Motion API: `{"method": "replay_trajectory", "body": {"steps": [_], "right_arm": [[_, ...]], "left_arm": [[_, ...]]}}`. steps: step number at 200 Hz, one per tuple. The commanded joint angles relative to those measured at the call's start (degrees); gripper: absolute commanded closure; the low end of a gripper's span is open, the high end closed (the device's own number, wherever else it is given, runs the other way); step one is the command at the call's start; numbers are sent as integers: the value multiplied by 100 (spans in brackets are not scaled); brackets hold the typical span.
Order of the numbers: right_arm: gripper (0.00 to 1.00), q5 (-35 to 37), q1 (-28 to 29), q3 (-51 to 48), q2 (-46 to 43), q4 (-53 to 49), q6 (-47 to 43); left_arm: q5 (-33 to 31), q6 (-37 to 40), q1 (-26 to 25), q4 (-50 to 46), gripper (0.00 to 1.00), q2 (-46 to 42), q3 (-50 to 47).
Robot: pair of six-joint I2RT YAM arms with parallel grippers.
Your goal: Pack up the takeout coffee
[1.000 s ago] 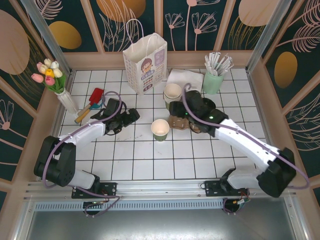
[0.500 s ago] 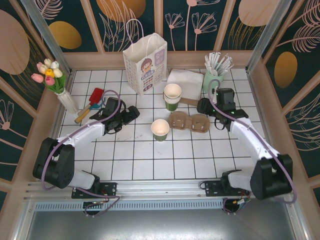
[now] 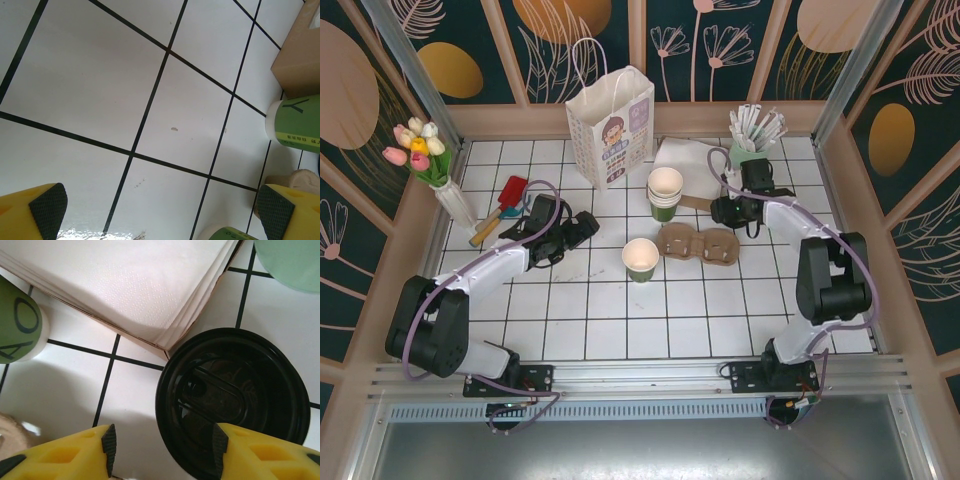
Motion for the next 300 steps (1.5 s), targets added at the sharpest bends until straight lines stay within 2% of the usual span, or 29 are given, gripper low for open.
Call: {"method": "replay_trajectory", "body": {"steps": [1, 20, 70, 131, 168, 230, 300], "right_arm": [[48, -14, -20, 271, 249, -232, -365], [53, 1, -15, 368, 415, -278, -479], [58, 148, 13, 536, 738, -304, -501], [68, 187, 68, 583, 777, -207, -502], [73, 212, 86, 452, 557, -56, -556], [86, 70, 96, 201, 109, 208, -715], [89, -87, 116, 4, -328, 300, -922]], "left_arm": [[6, -86, -26, -52, 1, -38, 41], [15, -87, -26, -63, 1, -18, 51], [-3, -91, -26, -44, 1, 20, 30], [-35, -46, -26, -61, 1, 0, 30], [-74, -48, -26, -46, 1, -64, -28], [-107, -9, -26, -61, 1, -154, -38], [-105, 140, -26, -69, 1, -184, -1]]}}
